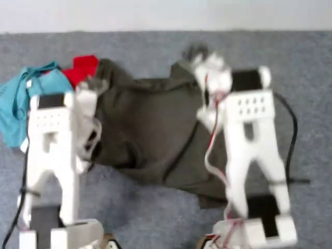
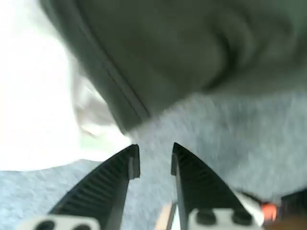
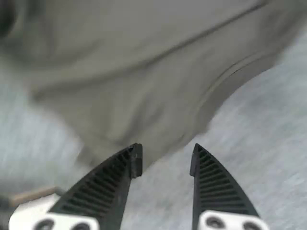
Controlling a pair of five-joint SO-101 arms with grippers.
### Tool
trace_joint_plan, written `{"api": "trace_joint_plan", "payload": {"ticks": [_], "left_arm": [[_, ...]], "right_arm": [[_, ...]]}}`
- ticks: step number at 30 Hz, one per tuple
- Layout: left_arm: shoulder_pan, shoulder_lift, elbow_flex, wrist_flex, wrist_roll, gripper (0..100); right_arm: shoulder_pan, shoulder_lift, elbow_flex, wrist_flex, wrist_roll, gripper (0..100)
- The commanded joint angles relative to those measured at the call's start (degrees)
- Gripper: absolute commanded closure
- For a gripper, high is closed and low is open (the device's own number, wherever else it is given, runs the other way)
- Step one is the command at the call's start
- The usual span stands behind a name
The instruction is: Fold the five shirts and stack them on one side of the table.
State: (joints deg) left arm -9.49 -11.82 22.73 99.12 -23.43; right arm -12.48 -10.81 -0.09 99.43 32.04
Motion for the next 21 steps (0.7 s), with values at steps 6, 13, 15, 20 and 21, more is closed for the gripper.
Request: {"api": "trace_joint_plan", "payload": {"ticks": [6,13,15,20,21], "left_arm": [[-0.3,-11.3,17.4,-7.5,-5.1,89],[-0.3,-10.9,24.7,-14.0,-4.0,89],[-0.3,-10.9,25.5,-14.1,-2.7,89],[-0.2,-10.9,25.5,-14.1,-2.5,89],[-0.2,-10.9,25.5,-14.1,-2.5,89]], "right_arm": [[-7.4,-26.1,39.8,-8.3,3.3,82.3],[-8.0,-29.8,59.9,-18.8,5.6,82.4],[-8.0,-29.8,62.2,-20.9,5.6,82.4],[-8.0,-29.8,65.0,-25.3,6.2,92.1],[-8.0,-29.8,66.0,-26.3,6.2,95.9]]}}
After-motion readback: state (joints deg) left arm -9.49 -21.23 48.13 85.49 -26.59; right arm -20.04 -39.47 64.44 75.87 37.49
